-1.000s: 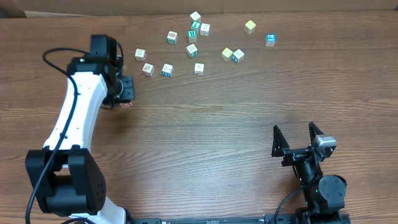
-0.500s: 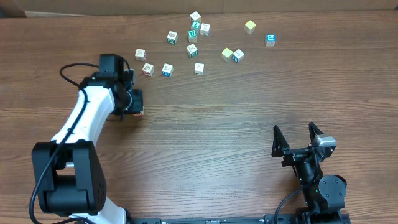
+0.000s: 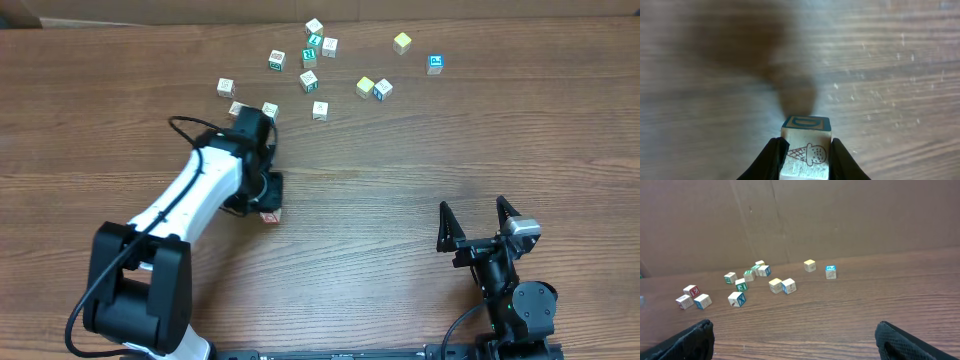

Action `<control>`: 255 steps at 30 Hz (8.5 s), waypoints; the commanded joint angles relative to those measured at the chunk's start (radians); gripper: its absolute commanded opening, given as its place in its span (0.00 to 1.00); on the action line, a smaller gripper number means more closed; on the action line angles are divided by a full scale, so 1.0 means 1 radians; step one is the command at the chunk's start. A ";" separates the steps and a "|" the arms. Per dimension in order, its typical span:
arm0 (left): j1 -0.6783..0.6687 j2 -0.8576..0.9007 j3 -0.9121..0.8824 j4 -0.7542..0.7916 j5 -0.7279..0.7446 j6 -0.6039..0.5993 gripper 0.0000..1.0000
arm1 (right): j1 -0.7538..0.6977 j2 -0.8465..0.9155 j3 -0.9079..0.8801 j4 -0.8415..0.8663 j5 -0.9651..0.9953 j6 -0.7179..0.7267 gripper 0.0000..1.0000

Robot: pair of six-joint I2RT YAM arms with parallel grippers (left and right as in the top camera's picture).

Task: Form a horizontal line
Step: 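Carry the held block toward the near center of the table, then lower the block onto the table and open the left gripper, then move the left gripper back up to the block cluster, then lower and grasp the leaf-picture block with the left gripper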

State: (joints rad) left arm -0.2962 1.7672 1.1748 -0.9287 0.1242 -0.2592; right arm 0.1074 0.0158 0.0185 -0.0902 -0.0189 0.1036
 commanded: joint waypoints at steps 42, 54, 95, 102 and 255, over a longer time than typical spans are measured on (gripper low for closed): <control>-0.209 -0.013 -0.197 -0.260 0.034 -0.284 0.50 | 0.003 -0.005 -0.010 0.006 0.002 -0.007 1.00; -0.209 -0.013 -0.232 -0.238 0.034 -0.288 0.41 | 0.003 -0.005 -0.010 0.006 0.002 -0.007 1.00; -0.207 -0.013 -0.091 -0.011 -0.180 -0.269 0.33 | 0.003 -0.005 -0.010 0.006 0.002 -0.007 1.00; -0.208 -0.013 -0.093 -0.024 -0.179 -0.269 0.38 | 0.003 -0.005 -0.010 0.006 0.002 -0.007 1.00; 0.161 0.352 0.266 0.601 -0.282 0.121 0.29 | 0.003 -0.005 -0.010 0.006 0.002 -0.007 1.00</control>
State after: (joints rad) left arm -0.1371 2.1101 1.4406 -0.3195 -0.1474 -0.1459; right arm 0.1074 0.0158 0.0185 -0.0898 -0.0189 0.1036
